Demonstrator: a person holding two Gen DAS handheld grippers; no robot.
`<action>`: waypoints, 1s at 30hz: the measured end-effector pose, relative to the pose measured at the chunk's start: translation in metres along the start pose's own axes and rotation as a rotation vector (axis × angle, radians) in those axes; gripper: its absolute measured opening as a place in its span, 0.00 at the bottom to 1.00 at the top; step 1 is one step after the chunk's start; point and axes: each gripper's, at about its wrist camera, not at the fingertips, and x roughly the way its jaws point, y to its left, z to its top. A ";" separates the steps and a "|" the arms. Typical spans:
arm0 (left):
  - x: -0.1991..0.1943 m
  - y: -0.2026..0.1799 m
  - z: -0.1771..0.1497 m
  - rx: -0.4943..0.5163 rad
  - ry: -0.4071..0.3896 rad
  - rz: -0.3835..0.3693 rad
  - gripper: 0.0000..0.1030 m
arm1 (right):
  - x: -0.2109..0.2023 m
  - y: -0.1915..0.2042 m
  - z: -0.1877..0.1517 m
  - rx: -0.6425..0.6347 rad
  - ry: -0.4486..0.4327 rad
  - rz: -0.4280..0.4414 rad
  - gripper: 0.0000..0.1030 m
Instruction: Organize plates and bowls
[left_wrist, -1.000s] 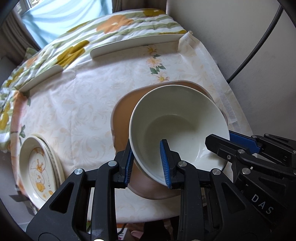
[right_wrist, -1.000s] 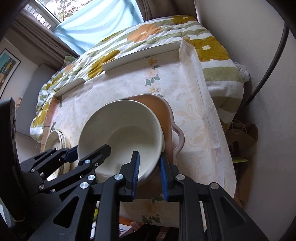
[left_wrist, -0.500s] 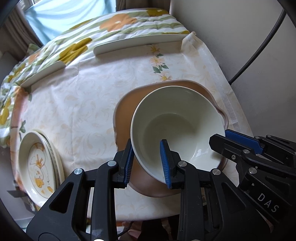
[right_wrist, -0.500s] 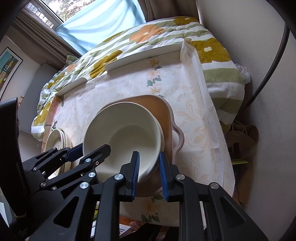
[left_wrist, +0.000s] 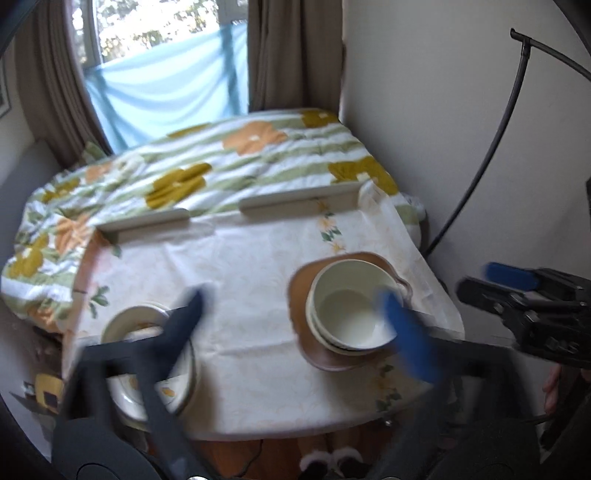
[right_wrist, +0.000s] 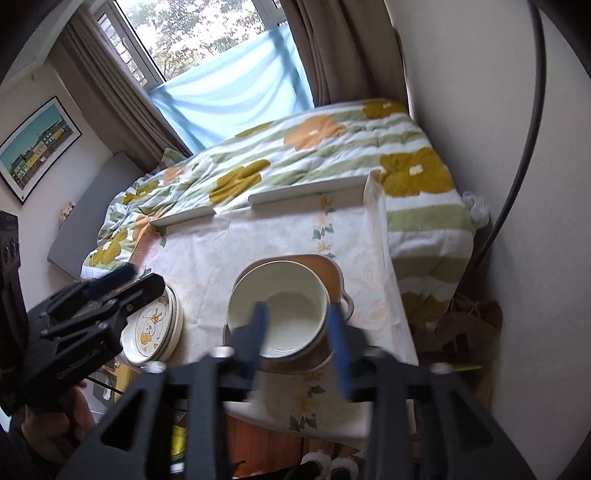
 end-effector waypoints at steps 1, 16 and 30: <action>-0.005 0.003 -0.003 0.003 -0.018 -0.002 1.00 | -0.005 0.001 -0.003 -0.005 -0.021 -0.011 0.90; 0.027 0.044 -0.039 0.021 0.176 -0.044 1.00 | 0.007 -0.008 -0.026 -0.073 0.123 -0.239 0.92; 0.139 0.029 -0.047 0.060 0.472 -0.083 0.99 | 0.114 -0.034 -0.026 -0.080 0.403 -0.199 0.74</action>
